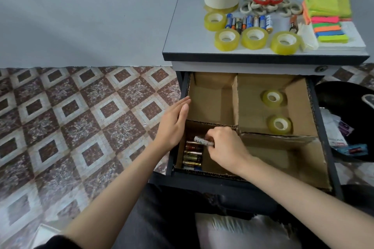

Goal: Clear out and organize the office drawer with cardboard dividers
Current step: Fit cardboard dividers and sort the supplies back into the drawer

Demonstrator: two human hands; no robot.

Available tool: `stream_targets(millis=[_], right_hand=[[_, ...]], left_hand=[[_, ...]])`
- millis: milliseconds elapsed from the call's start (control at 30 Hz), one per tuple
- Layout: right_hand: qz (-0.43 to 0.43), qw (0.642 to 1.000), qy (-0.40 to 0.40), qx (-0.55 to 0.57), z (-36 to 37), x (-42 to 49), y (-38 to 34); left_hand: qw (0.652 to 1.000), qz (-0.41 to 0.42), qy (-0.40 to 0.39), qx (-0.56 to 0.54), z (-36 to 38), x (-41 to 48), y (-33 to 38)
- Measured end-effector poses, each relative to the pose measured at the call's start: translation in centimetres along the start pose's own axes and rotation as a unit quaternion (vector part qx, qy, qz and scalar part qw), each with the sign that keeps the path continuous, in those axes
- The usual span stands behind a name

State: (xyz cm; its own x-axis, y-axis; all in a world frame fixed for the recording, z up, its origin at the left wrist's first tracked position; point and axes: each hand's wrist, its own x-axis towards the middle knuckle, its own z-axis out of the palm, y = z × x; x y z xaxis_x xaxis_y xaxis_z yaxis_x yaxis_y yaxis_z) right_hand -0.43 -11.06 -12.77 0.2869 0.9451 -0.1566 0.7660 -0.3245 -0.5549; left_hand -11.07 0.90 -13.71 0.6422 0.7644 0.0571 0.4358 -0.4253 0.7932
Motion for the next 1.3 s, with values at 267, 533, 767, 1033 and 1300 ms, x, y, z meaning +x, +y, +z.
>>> stream_targets(millis=[267, 533, 767, 1033, 1300], right_hand=[[-0.048, 0.989, -0.008, -0.138, 2.6, 2.1, -1.8], [-0.018, 0.992, -0.042, -0.121, 3.6, 3.0, -1.1], [0.042, 0.997, -0.049, -0.035, 3.6, 3.0, -1.0], [0.084, 0.991, -0.063, -0.077, 2.8, 1.7, -0.5], [0.133, 0.987, -0.068, -0.052, 2.8, 2.1, -0.8]], left_hand=[[1.000, 0.009, -0.026, 0.004, 0.1, 0.0, -1.0], [0.999, 0.016, -0.026, 0.016, 0.1, -0.1, -1.2], [0.999, 0.016, -0.031, 0.019, 0.2, -0.2, -1.1], [0.999, 0.016, -0.032, 0.021, 0.2, -0.2, -1.2], [1.000, 0.011, -0.028, -0.005, 0.2, -0.2, -1.1]])
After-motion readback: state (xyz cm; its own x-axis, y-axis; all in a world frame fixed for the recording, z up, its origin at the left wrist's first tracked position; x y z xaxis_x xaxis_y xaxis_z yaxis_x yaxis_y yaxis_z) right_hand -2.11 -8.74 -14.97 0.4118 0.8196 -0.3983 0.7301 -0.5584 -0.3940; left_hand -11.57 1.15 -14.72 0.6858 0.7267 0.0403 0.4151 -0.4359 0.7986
